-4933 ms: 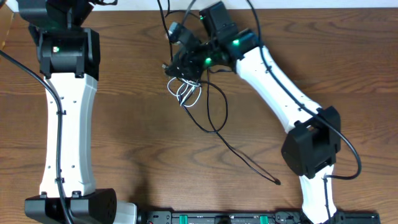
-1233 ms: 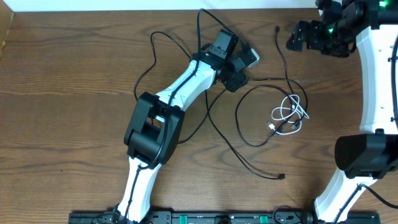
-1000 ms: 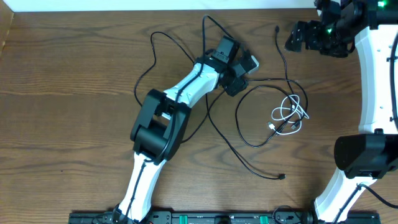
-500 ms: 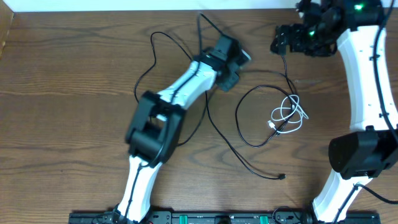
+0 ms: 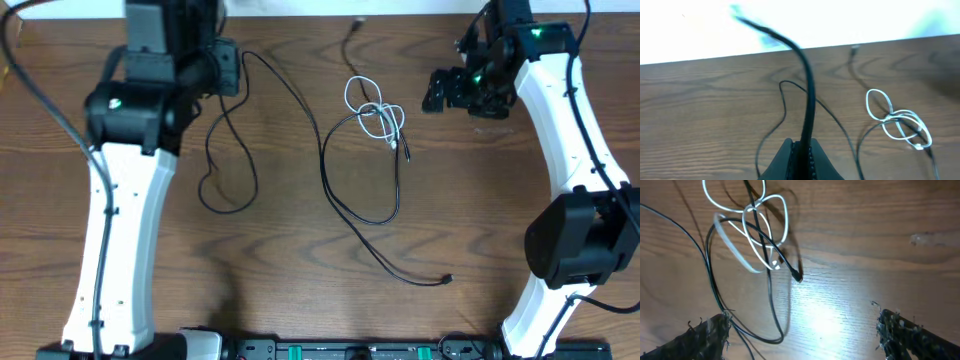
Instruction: Untangle cables
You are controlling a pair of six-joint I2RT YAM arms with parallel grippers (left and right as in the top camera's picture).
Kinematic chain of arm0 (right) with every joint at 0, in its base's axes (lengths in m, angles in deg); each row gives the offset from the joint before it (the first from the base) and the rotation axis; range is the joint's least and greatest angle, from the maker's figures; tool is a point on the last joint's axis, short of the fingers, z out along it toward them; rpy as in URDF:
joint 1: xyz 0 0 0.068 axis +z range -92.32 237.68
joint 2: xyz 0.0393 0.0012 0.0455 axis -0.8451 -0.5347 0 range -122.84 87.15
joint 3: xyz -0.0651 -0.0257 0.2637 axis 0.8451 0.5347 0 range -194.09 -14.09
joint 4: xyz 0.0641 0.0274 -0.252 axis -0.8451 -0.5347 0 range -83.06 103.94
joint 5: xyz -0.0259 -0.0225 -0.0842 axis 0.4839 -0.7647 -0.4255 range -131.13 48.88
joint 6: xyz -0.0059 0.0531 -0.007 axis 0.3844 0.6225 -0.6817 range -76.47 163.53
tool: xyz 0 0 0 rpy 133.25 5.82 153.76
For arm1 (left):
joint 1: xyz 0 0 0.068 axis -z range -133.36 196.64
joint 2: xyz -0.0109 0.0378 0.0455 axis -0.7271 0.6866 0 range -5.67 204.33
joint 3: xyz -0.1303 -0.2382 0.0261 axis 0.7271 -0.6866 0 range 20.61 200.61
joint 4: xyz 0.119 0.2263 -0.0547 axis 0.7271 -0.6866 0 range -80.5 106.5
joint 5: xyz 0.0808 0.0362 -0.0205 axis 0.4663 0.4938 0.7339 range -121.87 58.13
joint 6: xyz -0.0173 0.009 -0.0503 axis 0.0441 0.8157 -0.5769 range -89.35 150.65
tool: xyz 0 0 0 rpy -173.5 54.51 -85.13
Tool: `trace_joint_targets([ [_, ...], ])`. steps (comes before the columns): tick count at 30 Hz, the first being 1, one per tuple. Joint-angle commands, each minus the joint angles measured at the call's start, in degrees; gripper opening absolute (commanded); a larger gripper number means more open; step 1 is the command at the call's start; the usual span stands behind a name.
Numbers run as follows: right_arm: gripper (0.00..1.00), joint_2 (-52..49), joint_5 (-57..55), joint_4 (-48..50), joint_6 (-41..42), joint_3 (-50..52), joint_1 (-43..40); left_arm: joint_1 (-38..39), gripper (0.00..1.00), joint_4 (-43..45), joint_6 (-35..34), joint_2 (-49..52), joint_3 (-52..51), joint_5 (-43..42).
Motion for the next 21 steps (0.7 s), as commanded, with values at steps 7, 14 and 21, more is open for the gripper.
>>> trace_joint_targets([
  [7, 0.87, -0.66, -0.83, 8.85, 2.51, 2.51, 8.66, -0.76, 0.07, -4.24, -1.40, -0.79, 0.07, -8.33],
  [14, 0.86, -1.90, -2.01, 10.84, 6.03, 2.82, 9.27, -0.72, 0.07, -14.23, -5.97, 5.46, -1.44, -10.29],
  [21, 0.88, -1.90, -0.74, 15.17, 7.63, 2.82, 11.26, -0.63, 0.07, -20.26, -7.37, 14.40, -1.88, -10.36],
])
